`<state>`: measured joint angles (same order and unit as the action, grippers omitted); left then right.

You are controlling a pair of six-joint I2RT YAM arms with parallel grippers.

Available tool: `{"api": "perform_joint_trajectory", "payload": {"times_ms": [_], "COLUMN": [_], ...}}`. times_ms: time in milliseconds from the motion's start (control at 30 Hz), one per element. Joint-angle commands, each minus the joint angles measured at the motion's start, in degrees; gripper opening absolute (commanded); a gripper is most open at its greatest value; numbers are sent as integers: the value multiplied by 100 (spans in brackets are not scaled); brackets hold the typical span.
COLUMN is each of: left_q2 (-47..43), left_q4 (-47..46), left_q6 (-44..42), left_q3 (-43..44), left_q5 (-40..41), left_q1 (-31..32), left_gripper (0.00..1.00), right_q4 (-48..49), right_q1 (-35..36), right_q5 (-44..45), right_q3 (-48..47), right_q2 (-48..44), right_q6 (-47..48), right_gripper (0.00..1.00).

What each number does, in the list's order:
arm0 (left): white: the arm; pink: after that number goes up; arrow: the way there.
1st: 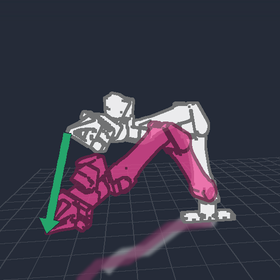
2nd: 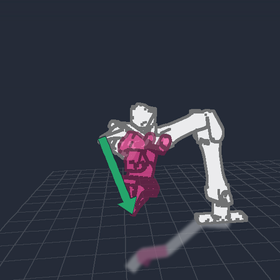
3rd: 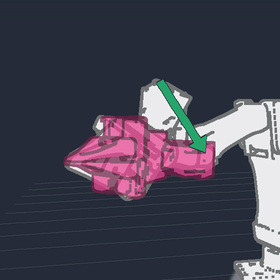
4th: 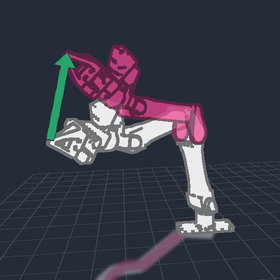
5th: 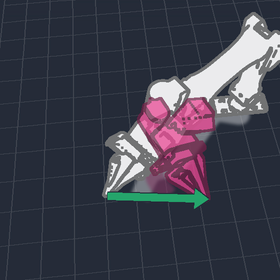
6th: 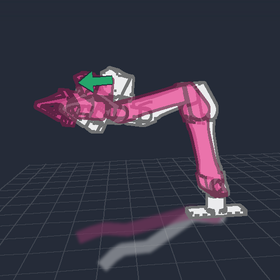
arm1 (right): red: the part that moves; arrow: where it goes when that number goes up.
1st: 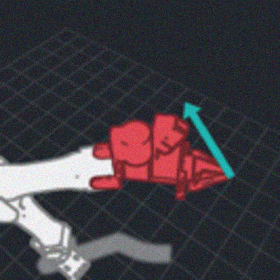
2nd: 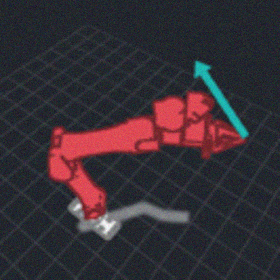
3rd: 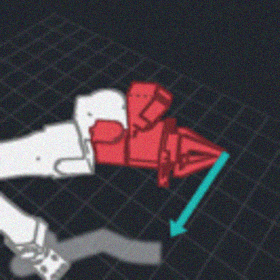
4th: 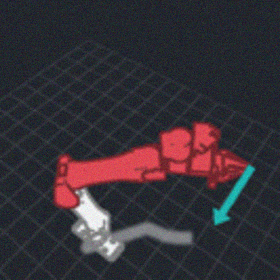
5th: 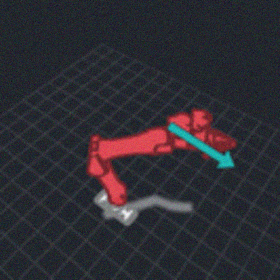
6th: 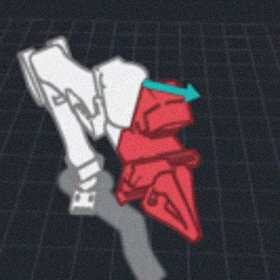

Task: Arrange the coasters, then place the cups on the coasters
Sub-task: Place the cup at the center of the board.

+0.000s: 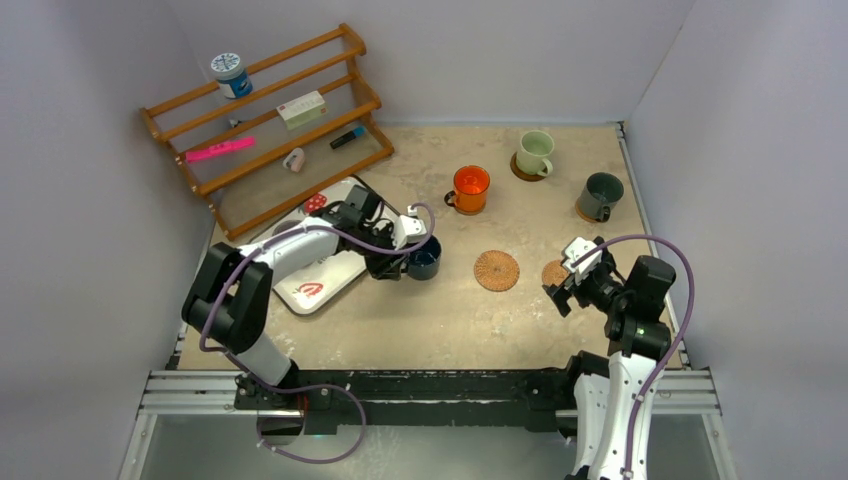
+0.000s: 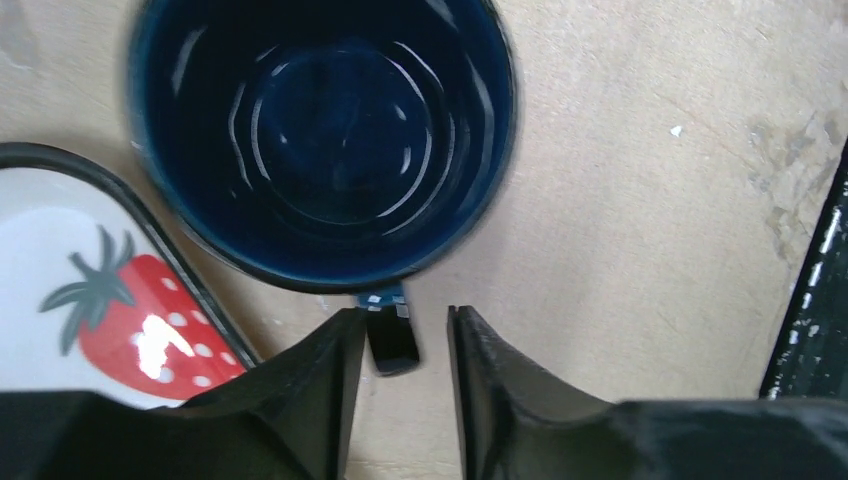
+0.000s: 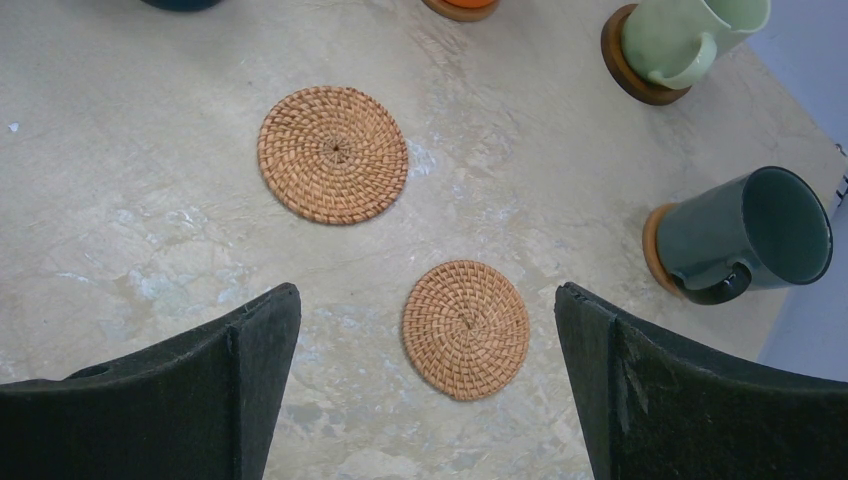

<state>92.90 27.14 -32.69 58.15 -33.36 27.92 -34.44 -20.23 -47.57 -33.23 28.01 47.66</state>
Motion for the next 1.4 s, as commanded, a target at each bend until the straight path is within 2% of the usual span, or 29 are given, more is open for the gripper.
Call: {"api": "perform_joint_trajectory", "payload": {"times_ms": [0, 133, 467, 533, 633, 667, 733, 1000, 1167, 1267, 1367], "left_q2": [-154, -150, 205, 297, 435, 509, 605, 885, 361, -220, -883], "left_q4": [253, 430, 1097, 1216, 1375, 1412, 1513, 1969, 2240, 2142, 1881], "left_q6": [-177, -247, -466, -462, -433, -391, -394, -615, -739, -681, -623], "left_q3": [-127, -132, 240, 361, 561, 658, 803, 1159, 1149, 1138, 1096], "left_q5": [-3, -3, -253, -257, -277, -299, -360, -787, -692, -609, -674], "left_q1": [195, 389, 935, 1040, 1194, 1240, 1332, 1585, 1549, 1214, 339], "left_gripper": [43, 49, 53, 57, 69, 82, 99, 100, 100, 100, 100], "right_q4": [-56, -55, -38, -45, -43, -41, -35, 5, 157, 301, 386], "right_q1": [-13, -11, -7, -9, -15, -15, -16, -6, -11, -3, -7], "right_q5": [-145, -138, -140, -147, -141, -142, -147, -244, -534, -704, -942], "right_q3": [36, 36, 36, 33, 36, 36, 36, -4, -202, -390, -595], "right_q2": [20, 20, 44, 55, 51, 56, 56, 124, 288, 462, 635], "right_q6": [59, 59, 59, 59, 68, 61, 61, 100, 211, 118, 10], "right_gripper": [99, 99, 99, 99, 99, 99, 99, 99, 99, 99, 99]}}
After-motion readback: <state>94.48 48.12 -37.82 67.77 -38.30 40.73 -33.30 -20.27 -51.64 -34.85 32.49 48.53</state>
